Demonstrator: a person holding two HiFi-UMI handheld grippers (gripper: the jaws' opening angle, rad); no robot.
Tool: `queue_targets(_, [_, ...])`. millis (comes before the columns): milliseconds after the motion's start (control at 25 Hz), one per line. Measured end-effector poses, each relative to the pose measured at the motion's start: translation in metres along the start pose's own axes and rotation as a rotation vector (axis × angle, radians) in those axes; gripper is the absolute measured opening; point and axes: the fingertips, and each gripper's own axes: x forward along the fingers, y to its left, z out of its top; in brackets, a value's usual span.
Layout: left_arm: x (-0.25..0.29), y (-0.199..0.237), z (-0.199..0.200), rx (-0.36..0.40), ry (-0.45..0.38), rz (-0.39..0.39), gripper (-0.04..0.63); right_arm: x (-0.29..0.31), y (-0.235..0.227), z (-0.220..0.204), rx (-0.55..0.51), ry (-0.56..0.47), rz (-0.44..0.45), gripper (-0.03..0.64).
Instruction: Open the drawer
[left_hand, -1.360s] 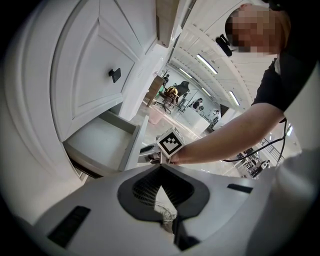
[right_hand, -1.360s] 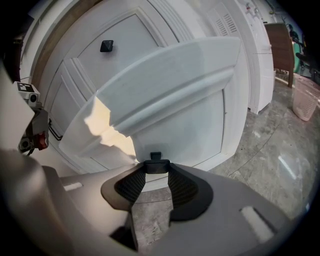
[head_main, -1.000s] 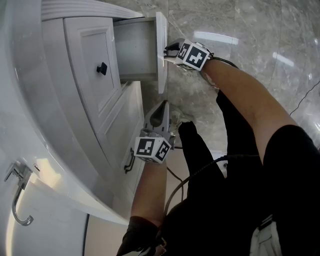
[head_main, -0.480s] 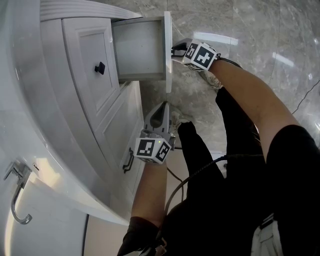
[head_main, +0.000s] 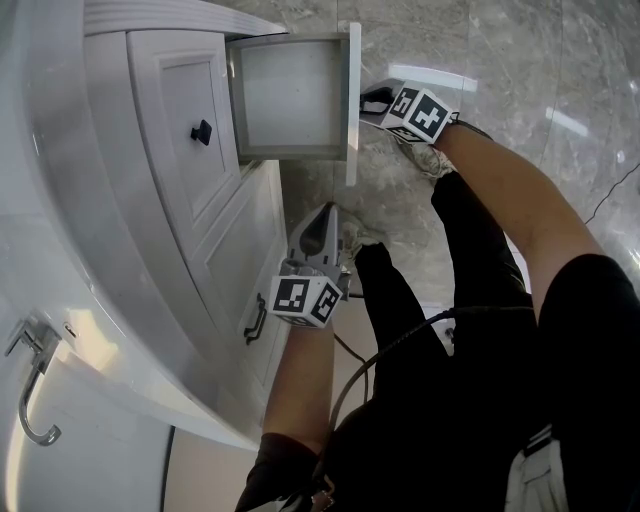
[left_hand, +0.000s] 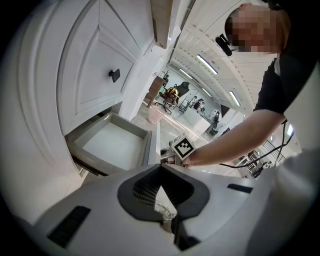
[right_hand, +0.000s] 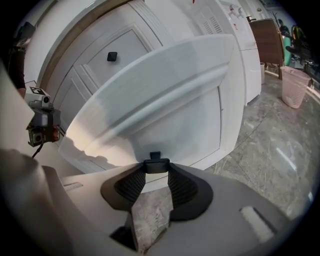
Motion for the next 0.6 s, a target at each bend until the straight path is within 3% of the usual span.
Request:
queue_targets(360, [-0.0025,0.0009,-0.0041,-0.004,-0.001,0.002,0.000,0.0011,-0.0015,0.0000,-0.025,0.009,0.038,0.138])
queue_targets(600, [-0.0043,-0.0020,-0.0063,-0.003,0.000,-0.005,0.000,0.0015,-0.0037,-0.0029,0.003,0.011,-0.003,0.141])
